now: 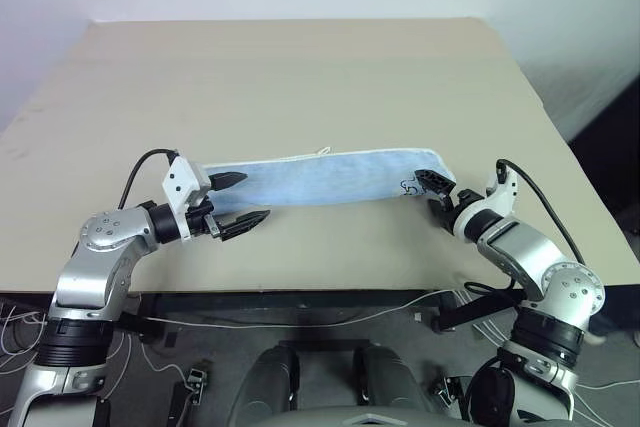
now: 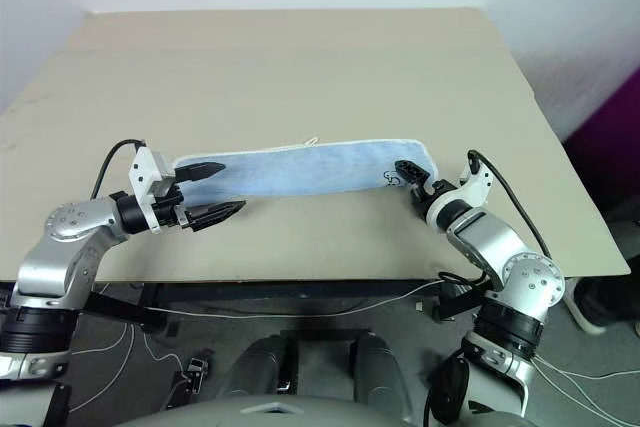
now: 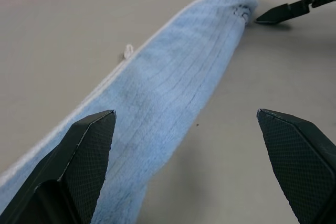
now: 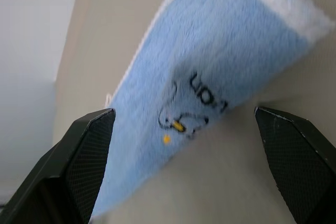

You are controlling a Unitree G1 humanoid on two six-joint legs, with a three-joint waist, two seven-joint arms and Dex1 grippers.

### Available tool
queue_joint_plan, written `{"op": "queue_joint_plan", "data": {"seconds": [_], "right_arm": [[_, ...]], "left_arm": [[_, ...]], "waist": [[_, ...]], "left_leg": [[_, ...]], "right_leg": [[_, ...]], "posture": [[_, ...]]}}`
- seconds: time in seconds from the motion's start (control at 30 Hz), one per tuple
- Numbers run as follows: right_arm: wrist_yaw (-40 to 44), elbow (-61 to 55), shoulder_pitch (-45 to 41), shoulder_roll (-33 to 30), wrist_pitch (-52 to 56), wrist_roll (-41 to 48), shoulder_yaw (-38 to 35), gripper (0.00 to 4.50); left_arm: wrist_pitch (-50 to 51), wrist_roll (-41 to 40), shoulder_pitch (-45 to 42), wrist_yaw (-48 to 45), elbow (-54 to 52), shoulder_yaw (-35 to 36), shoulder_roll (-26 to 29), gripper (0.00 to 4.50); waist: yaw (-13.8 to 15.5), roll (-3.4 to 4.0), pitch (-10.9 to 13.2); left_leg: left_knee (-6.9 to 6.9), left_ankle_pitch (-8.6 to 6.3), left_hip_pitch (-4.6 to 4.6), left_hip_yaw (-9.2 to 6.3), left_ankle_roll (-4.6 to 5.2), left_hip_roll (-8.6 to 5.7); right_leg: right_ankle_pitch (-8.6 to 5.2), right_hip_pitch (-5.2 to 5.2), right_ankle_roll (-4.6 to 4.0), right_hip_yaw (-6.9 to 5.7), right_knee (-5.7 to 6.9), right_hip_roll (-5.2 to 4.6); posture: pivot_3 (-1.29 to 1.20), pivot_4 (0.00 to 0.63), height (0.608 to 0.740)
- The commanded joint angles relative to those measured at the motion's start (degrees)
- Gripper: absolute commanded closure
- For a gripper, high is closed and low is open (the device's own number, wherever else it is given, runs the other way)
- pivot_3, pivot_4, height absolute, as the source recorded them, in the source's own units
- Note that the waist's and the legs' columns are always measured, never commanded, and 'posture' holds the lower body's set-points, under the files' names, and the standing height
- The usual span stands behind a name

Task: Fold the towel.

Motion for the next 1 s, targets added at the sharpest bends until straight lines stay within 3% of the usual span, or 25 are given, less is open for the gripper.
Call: {"op": "queue_joint_plan", "data": {"seconds": [0.03,0.1,0.2,0.57,0.8,1.0], "right_arm": [[-0.5,4.96,-0.54,-1.02,-6.83,-4.37,-1.27,0.04],[0.15,6.39,-1.07,-1.3,-9.09,-5.07,-1.14,0.04],[1.35,7.97,-1.98,-0.99,-12.3,-5.53,-1.13,0.64],[4.31,10.21,-2.79,-1.19,-16.57,-6.54,-0.32,4.49],[6.92,10.33,-2.84,-3.83,-17.87,-8.16,-0.69,4.49],[11.42,12.24,-3.53,-11.83,-18.02,-10.44,-2.32,4.49]], "left_arm": [[0.05,-0.81,0.91,0.6,-3.1,1.26,0.28,0.0],[0.04,-0.83,1.38,0.82,-3.38,1.38,0.33,0.0],[-0.01,-0.81,1.83,1.11,-3.63,1.44,0.34,0.0],[-0.37,-0.58,1.68,1.32,-3.11,0.95,0.21,0.0],[-0.93,0.01,0.92,1.05,-1.68,0.52,0.1,0.0],[-1.6,0.56,0.85,0.89,-0.78,0.07,0.0,0.0]], "waist": [[0.06,-0.03,-0.03],[0.14,-0.03,-0.04],[0.44,-0.04,-0.05],[0.29,-0.06,-0.07],[0.44,-0.02,-0.05],[0.44,0.17,0.08]], "left_leg": [[-0.01,-0.01,0.12,0.0,0.01,0.0],[-0.07,-0.03,0.48,0.0,0.05,0.0],[-0.08,-0.04,0.57,-0.02,0.07,0.0],[-0.12,-0.04,0.51,-0.01,0.08,-0.01],[-0.13,-0.05,0.51,-0.02,0.08,-0.01],[-0.15,-0.06,0.36,-0.01,0.1,-0.03]], "right_leg": [[0.0,0.12,0.0,0.0,-0.03,0.0],[-0.01,0.51,-0.01,-0.01,-0.14,0.0],[-0.02,0.61,-0.01,-0.03,-0.18,-0.01],[-0.02,0.53,-0.01,0.01,-0.17,-0.04],[-0.02,0.53,-0.02,0.03,-0.2,-0.07],[-0.03,0.41,-0.02,0.03,-0.25,-0.1]], "posture": [[0.0,0.15,0.74],[0.0,0.15,0.74],[0.0,0.15,0.74],[0.0,0.15,0.74],[0.0,0.15,0.74],[0.0,0.15,0.74]]}}
